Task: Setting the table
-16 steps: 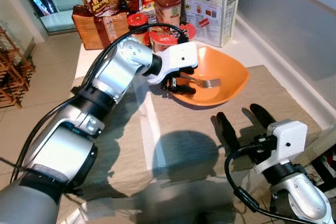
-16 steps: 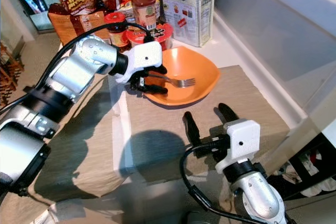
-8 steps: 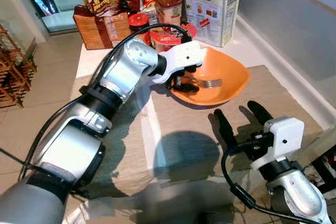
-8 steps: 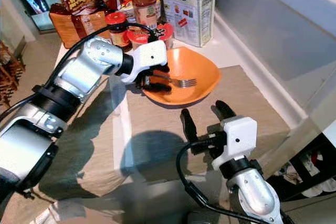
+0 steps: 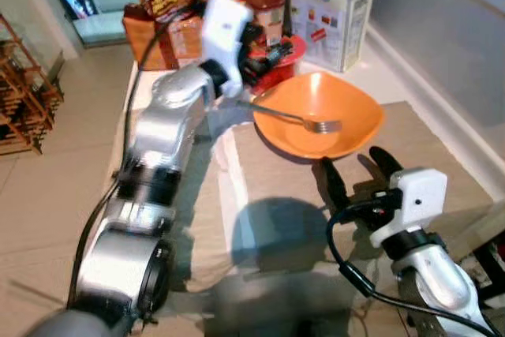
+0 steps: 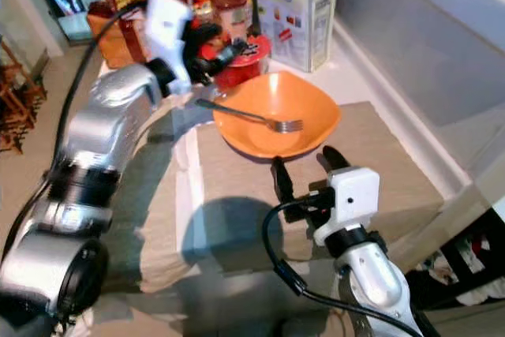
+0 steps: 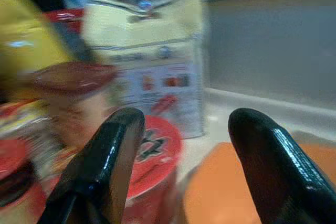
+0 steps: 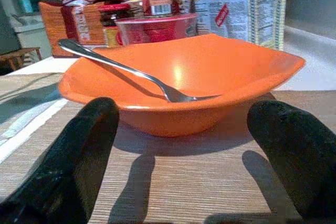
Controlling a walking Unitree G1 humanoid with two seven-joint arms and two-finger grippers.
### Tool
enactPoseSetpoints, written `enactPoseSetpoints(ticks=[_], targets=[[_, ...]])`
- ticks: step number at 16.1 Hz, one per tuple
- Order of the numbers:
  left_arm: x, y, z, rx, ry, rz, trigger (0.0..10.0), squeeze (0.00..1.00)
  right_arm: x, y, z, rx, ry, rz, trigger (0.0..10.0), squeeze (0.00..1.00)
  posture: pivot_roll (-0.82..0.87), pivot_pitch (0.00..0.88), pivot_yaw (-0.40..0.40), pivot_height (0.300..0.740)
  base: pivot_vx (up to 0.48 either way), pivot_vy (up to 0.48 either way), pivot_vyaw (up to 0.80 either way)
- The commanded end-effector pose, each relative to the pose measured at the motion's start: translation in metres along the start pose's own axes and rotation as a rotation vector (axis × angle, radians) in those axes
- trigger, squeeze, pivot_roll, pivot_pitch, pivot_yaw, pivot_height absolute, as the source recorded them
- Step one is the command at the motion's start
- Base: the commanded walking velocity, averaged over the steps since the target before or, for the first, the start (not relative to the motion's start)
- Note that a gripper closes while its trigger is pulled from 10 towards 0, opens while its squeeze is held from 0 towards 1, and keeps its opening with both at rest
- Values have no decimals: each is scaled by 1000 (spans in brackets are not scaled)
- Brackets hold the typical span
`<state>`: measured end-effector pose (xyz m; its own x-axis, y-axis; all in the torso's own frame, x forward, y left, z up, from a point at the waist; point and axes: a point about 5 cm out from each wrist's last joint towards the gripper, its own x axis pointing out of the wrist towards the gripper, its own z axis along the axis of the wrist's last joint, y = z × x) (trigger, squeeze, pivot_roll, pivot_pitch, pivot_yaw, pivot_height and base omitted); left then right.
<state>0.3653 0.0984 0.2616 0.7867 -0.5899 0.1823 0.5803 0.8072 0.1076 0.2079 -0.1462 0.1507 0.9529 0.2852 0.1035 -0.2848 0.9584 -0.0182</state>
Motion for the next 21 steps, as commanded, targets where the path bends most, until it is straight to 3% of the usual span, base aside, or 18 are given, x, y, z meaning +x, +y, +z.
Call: enactPoseSetpoints(ticks=[1,4,5,6,7,10,13,17,21], targets=[[-15,13,2,-17,-5,112,10000,0,2,-3,-1,-8,-3,-13,10000,0,-110,0,55,740,0,0,0],[-63,46,-17,30,56,435,10000,0,13,-6,-4,-14,-25,-51,10000,0,-68,2,36,740,0,0,0],[-74,46,-25,36,81,512,10000,0,16,-7,-3,-27,-37,-53,10000,0,-58,1,33,740,0,0,0],[-81,36,-33,33,107,528,10000,0,18,-9,-1,-37,-53,-71,10000,0,-53,0,31,740,0,0,0],[-86,20,-51,-26,180,510,10000,0,20,-12,2,-45,-73,-101,10000,0,-53,0,32,740,0,0,0],[-89,-2,-66,-86,242,461,10000,0,16,-19,0,-65,-69,-132,10000,0,-63,0,27,740,0,0,0],[-92,-5,-68,-107,259,473,10000,0,3,-25,-8,-83,-26,-144,10000,0,-74,3,24,740,0,0,0],[-90,-14,-76,-178,321,431,10000,0,3,-14,-9,-87,-14,-62,10000,0,-81,2,25,740,0,0,0],[-90,-18,-80,-260,345,428,10000,0,-1,-23,2,-154,-15,-10,10000,0,-81,2,25,740,0,0,0]])
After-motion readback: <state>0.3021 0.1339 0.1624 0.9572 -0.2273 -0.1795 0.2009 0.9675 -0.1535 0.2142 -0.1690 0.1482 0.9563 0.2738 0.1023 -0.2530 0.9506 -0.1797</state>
